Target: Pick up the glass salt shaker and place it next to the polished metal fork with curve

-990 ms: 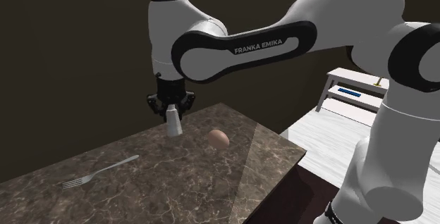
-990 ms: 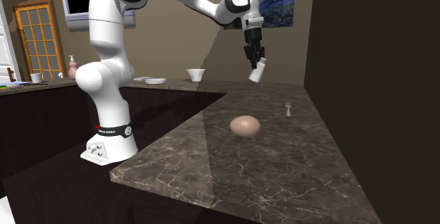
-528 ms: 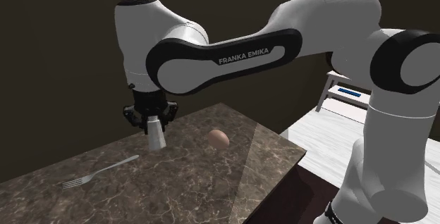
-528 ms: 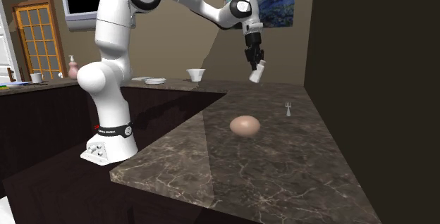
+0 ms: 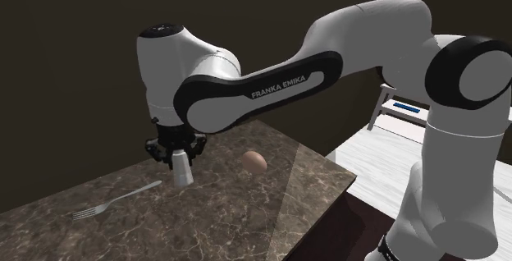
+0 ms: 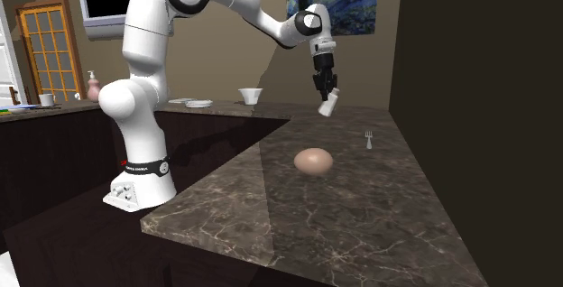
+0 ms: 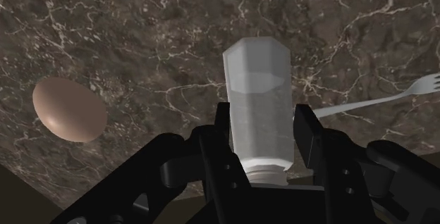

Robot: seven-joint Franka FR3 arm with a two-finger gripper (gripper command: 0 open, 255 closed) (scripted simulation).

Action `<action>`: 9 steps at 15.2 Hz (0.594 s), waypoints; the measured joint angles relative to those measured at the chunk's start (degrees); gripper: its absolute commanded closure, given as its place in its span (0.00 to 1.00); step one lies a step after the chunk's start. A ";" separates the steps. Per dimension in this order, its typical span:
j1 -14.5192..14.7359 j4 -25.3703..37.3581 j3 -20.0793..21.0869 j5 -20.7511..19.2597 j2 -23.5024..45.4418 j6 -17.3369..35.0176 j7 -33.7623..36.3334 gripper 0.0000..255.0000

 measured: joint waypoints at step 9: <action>0.13 -4.30 -0.49 -1.70 1.97 5.82 2.07 1.00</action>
